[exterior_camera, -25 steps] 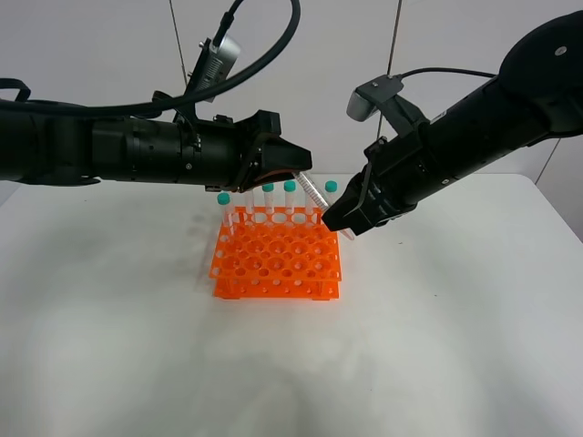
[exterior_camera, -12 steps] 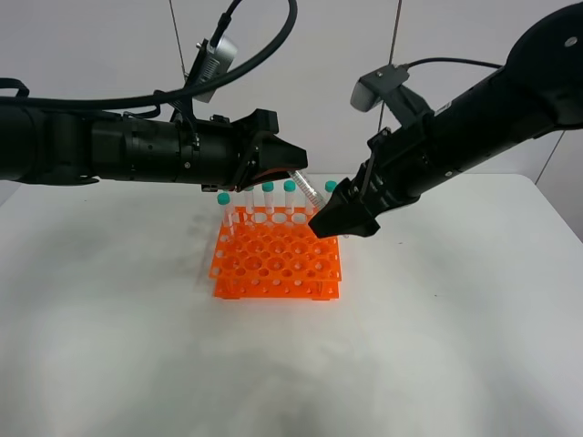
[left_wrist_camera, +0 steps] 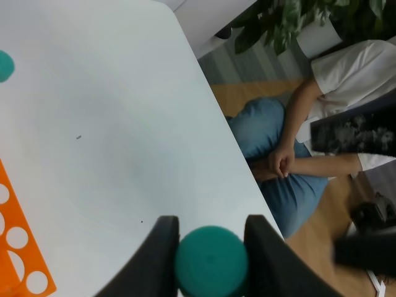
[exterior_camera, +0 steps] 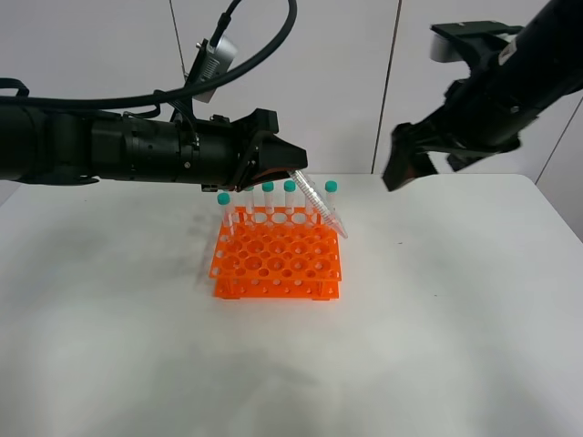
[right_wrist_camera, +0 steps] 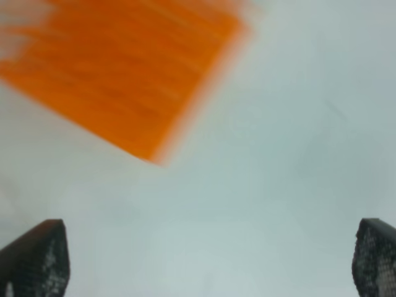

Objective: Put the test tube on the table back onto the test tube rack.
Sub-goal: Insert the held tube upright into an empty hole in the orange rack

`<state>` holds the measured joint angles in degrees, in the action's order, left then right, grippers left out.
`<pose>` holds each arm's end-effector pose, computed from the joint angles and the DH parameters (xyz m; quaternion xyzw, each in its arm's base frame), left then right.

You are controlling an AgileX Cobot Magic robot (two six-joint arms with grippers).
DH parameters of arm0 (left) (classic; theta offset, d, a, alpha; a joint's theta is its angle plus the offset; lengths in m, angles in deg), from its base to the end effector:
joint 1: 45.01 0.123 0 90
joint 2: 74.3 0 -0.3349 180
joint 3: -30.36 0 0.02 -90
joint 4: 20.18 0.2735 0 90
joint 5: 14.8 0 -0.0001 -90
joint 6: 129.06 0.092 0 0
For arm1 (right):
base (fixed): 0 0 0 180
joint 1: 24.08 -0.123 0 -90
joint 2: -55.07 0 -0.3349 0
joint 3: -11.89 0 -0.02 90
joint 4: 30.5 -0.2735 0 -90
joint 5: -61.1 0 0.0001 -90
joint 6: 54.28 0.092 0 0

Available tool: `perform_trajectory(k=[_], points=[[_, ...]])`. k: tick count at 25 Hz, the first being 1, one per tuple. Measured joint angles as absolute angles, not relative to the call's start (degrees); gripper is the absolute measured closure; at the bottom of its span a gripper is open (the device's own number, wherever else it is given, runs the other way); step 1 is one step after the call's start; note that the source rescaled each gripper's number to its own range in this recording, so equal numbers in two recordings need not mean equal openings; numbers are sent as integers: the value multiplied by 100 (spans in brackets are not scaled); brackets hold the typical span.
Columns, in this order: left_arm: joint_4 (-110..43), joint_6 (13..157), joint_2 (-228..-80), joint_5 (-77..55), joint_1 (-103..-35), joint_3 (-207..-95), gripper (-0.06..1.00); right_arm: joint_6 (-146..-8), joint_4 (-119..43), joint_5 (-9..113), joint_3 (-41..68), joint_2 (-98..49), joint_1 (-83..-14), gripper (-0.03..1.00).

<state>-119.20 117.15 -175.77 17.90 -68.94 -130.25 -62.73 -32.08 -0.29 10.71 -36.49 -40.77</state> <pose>0.3293 -0.1999 0.2951 0.0739 0.8210 -0.4560 0.3355 0.3091 0.0950 0.3819 -0.2085 0.9520 0.0293 0.2223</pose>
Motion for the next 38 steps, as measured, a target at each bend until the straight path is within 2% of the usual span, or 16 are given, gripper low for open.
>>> perform_trajectory(k=[6, 13, 20, 26, 32, 38], points=[[-11920, 11715, -17577, 1846, -6894, -13025, 94, -5582, -2541, -831, 1071, -3651, -3054, -3], [-11920, 11715, -17577, 1940, -6894, -13025, 94, -5526, -2765, -842, 739, -3021, -2828, -3], [-11920, 11715, -17577, 2078, -6894, -13025, 94, -5384, -2884, -851, -1363, -669, -2828, -3], [-11920, 11715, -17577, 2131, -6894, -13025, 94, -5384, -3050, -503, -3070, 2303, -2828, -3], [-11920, 11715, -17577, 2131, -6894, -13025, 94, -5481, -3110, 165, -3756, 4505, -2828, -3], [-11920, 11715, -17577, 2138, -6894, -13025, 94, -5493, -3134, 184, -3776, 4879, -2828, -3]])
